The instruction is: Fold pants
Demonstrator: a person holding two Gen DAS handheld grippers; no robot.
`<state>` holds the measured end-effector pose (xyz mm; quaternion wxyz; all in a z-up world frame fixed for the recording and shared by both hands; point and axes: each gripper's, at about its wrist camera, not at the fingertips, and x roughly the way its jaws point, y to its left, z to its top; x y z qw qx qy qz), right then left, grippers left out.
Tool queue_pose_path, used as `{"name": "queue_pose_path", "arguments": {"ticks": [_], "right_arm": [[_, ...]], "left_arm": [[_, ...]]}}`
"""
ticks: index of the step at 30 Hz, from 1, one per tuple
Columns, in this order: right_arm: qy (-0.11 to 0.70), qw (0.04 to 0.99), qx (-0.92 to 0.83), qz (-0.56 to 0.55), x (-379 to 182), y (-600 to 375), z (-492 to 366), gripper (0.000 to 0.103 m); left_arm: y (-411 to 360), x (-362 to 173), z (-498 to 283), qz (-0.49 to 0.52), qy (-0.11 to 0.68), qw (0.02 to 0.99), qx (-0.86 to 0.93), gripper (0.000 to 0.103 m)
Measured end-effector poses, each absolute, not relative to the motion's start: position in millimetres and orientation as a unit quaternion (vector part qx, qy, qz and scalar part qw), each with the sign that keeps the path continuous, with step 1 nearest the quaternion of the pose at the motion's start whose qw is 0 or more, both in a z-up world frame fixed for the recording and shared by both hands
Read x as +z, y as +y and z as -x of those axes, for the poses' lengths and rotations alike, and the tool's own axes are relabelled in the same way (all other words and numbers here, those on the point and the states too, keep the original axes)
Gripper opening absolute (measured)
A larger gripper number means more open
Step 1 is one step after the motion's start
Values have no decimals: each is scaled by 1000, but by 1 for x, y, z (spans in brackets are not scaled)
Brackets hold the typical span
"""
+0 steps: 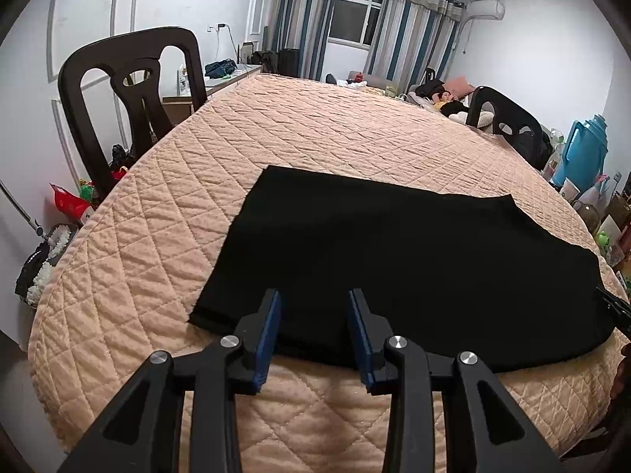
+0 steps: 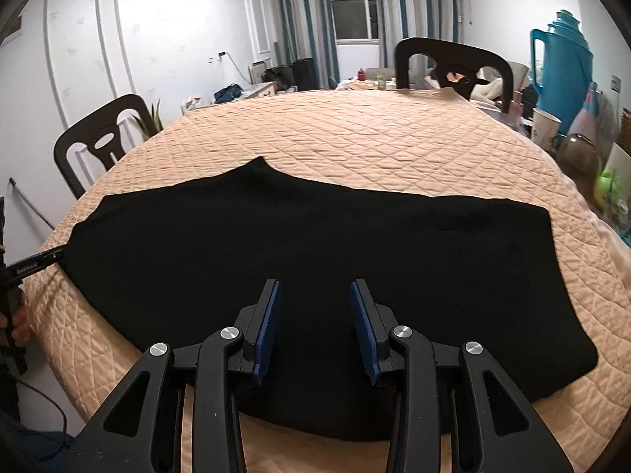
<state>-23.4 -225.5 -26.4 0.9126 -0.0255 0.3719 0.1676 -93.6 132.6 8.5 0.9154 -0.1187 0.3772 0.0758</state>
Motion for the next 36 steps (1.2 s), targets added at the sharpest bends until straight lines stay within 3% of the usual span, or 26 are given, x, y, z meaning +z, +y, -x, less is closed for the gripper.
{"name": "queue_pose_path", "arguments": {"ticks": [15, 19, 29, 32, 36], "right_arm": [[369, 909, 193, 18, -28, -210, 22, 37], [367, 909, 198, 17, -29, -209, 21, 37], [360, 912, 196, 8, -25, -211, 18, 37], [363, 911, 196, 4, -27, -211, 17, 37], [362, 911, 198, 1, -27, -211, 16, 37]], "left_arm": [[153, -1, 126, 190, 374, 904, 84, 44], [156, -2, 119, 207, 362, 905, 86, 49], [157, -4, 98, 224, 338, 909, 96, 49], [156, -4, 91, 215, 339, 910, 103, 42], [157, -4, 83, 217, 350, 905, 104, 14]]}}
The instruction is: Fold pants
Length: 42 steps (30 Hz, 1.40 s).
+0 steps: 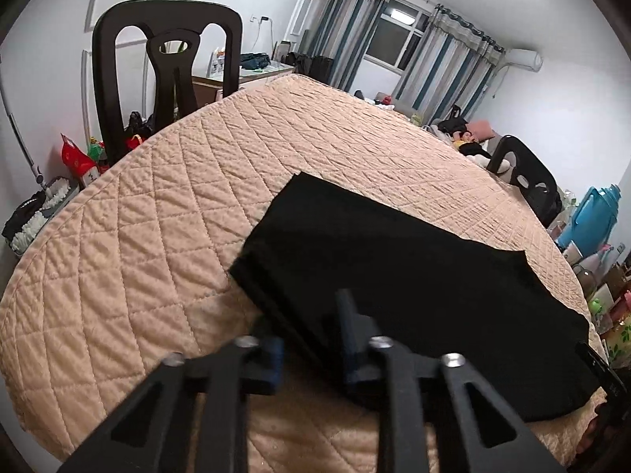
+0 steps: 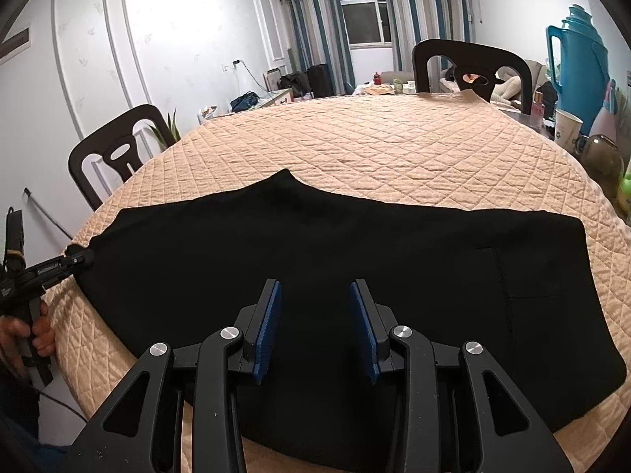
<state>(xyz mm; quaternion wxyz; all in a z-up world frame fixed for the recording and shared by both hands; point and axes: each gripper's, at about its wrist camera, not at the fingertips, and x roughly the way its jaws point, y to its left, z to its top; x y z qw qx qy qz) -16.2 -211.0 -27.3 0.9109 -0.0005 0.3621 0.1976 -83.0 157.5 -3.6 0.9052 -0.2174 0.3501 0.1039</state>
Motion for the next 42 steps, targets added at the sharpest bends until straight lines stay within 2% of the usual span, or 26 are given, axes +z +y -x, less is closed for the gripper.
{"name": "queue_pose_path", "arguments": {"ticks": [3, 10, 16, 20, 25, 29, 33, 35, 42], "right_arm": [[362, 911, 198, -3, -27, -212, 16, 37], [360, 911, 199, -18, -27, -218, 16, 37], [354, 916, 188, -28, -23, -228, 19, 37], [354, 918, 174, -38, -21, -241, 23, 37], [363, 914, 170, -70, -23, -258, 25, 37], [378, 899, 195, -108, -32, -261, 19, 37], [393, 879, 235, -136, -41, -249, 9, 37], [402, 866, 261, -146, -44, -238, 4, 37], [443, 835, 302, -124, -53, -200, -17, 37]], "left_arm": [[154, 0, 79, 218, 351, 907, 87, 8], [116, 32, 60, 192, 325, 926, 4, 8], [45, 55, 25, 160, 316, 927, -118, 7], [-16, 47, 13, 135, 336, 909, -206, 7], [-68, 10, 14, 102, 398, 872, -265, 7], [-65, 3, 22, 116, 420, 855, -282, 9], [-49, 18, 34, 127, 397, 862, -289, 26], [-35, 26, 37, 135, 382, 869, -283, 31], [12, 26, 22, 133, 365, 904, -176, 33]]}}
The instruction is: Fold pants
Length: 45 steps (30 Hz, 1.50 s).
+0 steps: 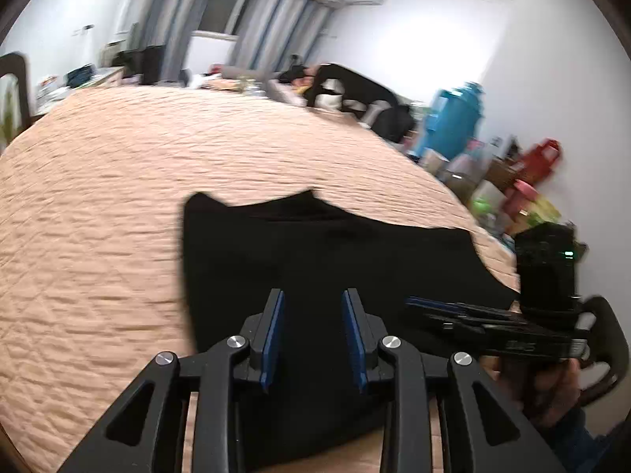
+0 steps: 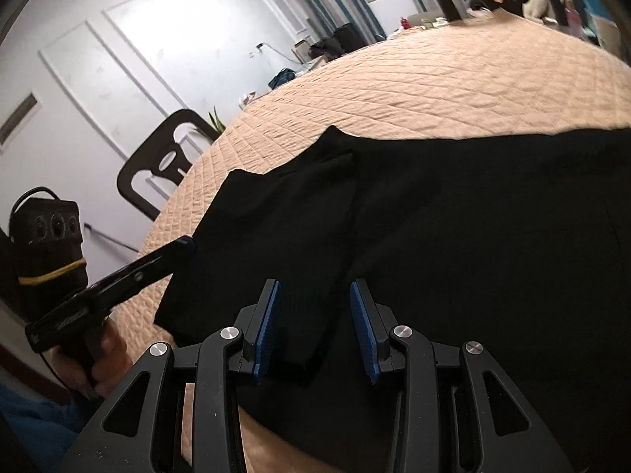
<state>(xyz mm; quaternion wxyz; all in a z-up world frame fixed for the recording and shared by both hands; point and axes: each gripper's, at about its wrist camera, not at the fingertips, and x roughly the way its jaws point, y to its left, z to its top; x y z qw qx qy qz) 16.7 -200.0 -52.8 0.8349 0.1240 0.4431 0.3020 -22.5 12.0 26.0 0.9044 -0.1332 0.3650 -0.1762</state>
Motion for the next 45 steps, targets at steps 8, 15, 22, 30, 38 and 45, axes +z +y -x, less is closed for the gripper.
{"name": "queue_pose_path", "arguments": {"ticks": [8, 15, 22, 30, 38, 45], "right_arm": [[456, 834, 284, -129, -56, -181, -49, 37], [475, 799, 298, -217, -62, -194, -62, 38], [467, 813, 284, -202, -59, -193, -59, 32], [461, 815, 298, -187, -57, -181, -59, 5], [439, 833, 260, -212, -48, -218, -47, 5], [452, 826, 255, -217, -60, -219, -51, 5]], "left_arm": [[19, 13, 9, 132, 370, 908, -146, 33], [24, 0, 10, 136, 381, 903, -146, 33], [28, -3, 10, 149, 382, 899, -154, 33], [32, -4, 13, 153, 381, 898, -158, 33], [24, 0, 18, 134, 385, 897, -173, 33], [17, 0, 19, 117, 390, 896, -180, 37]]}}
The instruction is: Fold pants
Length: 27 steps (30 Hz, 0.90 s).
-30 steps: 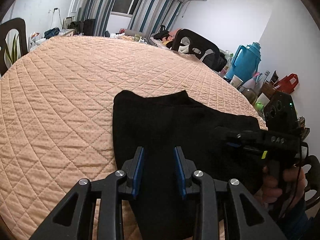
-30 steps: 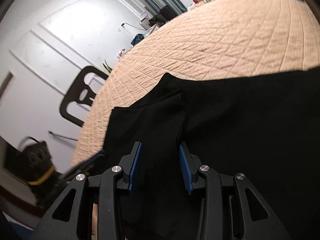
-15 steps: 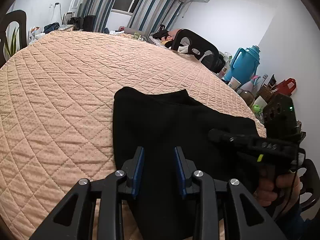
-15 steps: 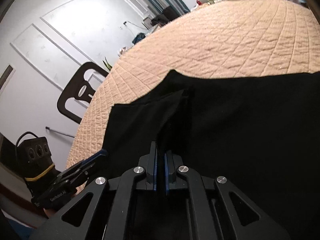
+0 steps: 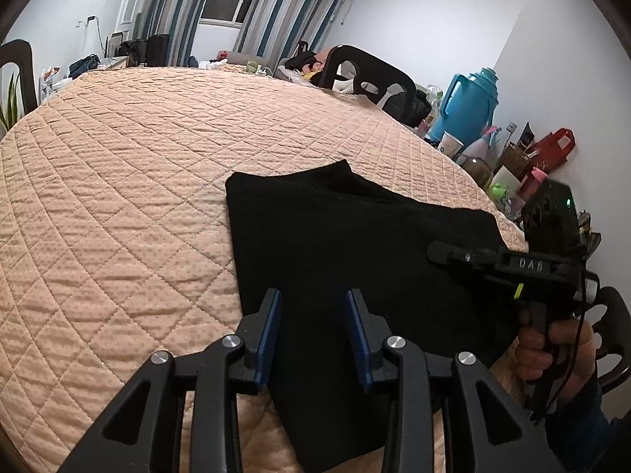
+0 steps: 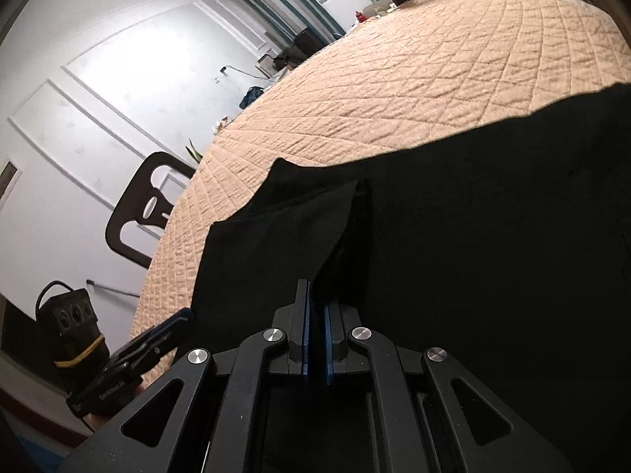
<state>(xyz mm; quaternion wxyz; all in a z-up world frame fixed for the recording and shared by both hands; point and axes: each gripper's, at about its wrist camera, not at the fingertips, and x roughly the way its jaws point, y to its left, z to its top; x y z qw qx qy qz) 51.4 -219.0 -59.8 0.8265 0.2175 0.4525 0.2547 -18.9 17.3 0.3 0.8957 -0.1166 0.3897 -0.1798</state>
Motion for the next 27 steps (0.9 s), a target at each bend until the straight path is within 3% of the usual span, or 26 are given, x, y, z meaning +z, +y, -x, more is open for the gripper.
{"name": "queue_pose_path", "arguments": {"ticks": [10, 15, 22, 27], "right_arm": [[433, 871, 166, -164, -41, -246, -37, 11], [407, 876, 206, -155, -26, -236, -30, 11], [443, 865, 209, -112, -38, -195, -65, 15], [453, 871, 165, -95, -44, -201, -80, 15]], "left_arm": [[17, 6, 18, 102, 392, 897, -176, 40], [17, 19, -11, 92, 374, 909, -161, 40], [5, 2, -61, 65, 416, 897, -133, 40], [1, 2, -54, 45, 405, 904, -129, 44]]}}
